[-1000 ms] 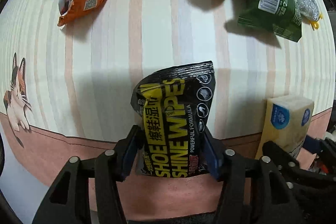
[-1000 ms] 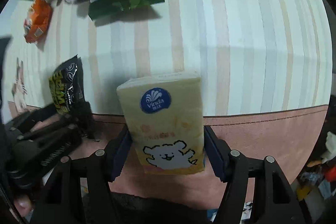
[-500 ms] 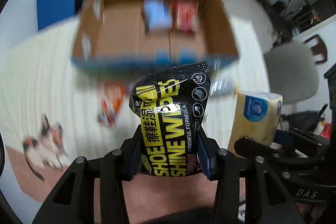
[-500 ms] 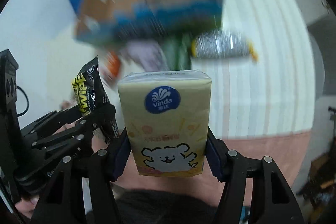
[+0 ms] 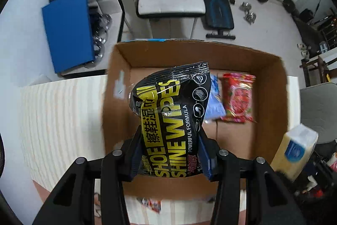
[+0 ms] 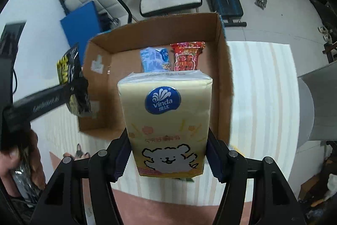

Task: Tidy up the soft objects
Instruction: 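Carry both packs into the box and open both tools to release them, then grasp the orange seed bag with the left tool while the right tool grasps the green bag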

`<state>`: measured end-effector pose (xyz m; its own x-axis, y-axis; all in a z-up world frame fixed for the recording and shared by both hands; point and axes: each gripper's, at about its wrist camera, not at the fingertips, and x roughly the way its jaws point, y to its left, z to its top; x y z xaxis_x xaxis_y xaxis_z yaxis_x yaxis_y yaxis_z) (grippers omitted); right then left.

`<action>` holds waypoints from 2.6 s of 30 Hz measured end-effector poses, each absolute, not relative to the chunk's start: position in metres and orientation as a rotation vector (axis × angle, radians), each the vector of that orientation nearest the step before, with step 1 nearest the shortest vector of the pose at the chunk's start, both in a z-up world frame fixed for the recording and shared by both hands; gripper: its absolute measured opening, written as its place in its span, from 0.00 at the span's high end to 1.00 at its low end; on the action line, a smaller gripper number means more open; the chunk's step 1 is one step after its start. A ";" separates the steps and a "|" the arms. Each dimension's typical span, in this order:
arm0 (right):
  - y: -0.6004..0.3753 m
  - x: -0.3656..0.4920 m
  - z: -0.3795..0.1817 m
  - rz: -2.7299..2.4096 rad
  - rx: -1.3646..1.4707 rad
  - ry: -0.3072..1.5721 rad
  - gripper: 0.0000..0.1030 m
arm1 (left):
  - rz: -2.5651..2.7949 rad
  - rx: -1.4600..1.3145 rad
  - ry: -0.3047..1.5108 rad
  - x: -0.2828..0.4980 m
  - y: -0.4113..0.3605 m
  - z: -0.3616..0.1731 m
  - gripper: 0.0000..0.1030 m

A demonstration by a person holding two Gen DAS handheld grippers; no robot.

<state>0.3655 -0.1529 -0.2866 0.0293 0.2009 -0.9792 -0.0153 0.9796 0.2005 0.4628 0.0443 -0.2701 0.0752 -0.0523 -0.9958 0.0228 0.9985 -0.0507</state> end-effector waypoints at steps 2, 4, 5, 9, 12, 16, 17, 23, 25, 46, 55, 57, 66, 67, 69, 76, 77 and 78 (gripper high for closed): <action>-0.150 0.376 -0.310 0.152 0.126 1.583 0.36 | -0.060 -0.001 1.534 0.480 0.036 -0.288 0.58; -0.145 0.399 -0.338 0.140 0.119 1.623 0.36 | -0.056 0.023 1.565 0.493 0.033 -0.307 0.58; -0.144 0.403 -0.351 0.135 0.119 1.650 0.36 | -0.053 0.030 1.586 0.503 0.036 -0.325 0.58; -0.143 0.409 -0.383 0.118 0.105 1.706 0.36 | -0.021 0.064 1.637 0.524 0.037 -0.360 0.58; -0.138 0.410 -0.399 0.116 0.088 1.735 0.36 | -0.012 0.088 1.672 0.534 0.035 -0.382 0.58; -0.137 0.412 -0.413 0.110 0.076 1.760 0.36 | -0.047 0.080 1.718 0.538 0.025 -0.401 0.58; -0.137 0.411 -0.416 0.108 0.075 1.768 0.36 | -0.058 0.077 1.724 0.537 0.021 -0.403 0.58; -0.139 0.411 -0.429 0.100 0.062 1.797 0.36 | -0.071 0.085 1.728 0.535 0.012 -0.406 0.58; -0.139 0.411 -0.430 0.099 0.059 1.803 0.36 | -0.074 0.088 1.729 0.535 0.011 -0.406 0.57; -0.131 0.403 -0.377 0.079 0.065 1.673 0.00 | -0.119 -0.045 1.586 0.491 0.040 -0.303 0.08; -0.124 0.378 -0.336 0.124 0.067 1.589 0.00 | -0.092 -0.022 1.472 0.428 0.036 -0.257 0.08; -0.126 0.369 -0.322 0.128 0.064 1.560 0.00 | -0.069 -0.034 1.446 0.413 0.042 -0.247 0.08; -0.144 0.289 -0.271 0.197 0.119 1.447 0.00 | -0.027 -0.010 1.288 0.321 0.094 -0.213 0.08; -0.144 0.280 -0.274 0.200 0.125 1.449 0.00 | -0.021 -0.005 1.296 0.312 0.100 -0.219 0.08; -0.141 0.260 -0.295 0.178 0.110 1.481 0.00 | -0.023 -0.007 1.350 0.298 0.112 -0.246 0.11; -0.135 0.242 -0.388 0.092 0.141 1.632 0.30 | -0.053 -0.089 1.582 0.291 0.125 -0.356 0.54; -0.133 0.242 -0.401 0.071 0.129 1.646 0.30 | -0.062 -0.093 1.602 0.291 0.123 -0.369 0.53; -0.132 0.242 -0.411 0.056 0.117 1.655 0.30 | -0.073 -0.100 1.622 0.292 0.121 -0.378 0.53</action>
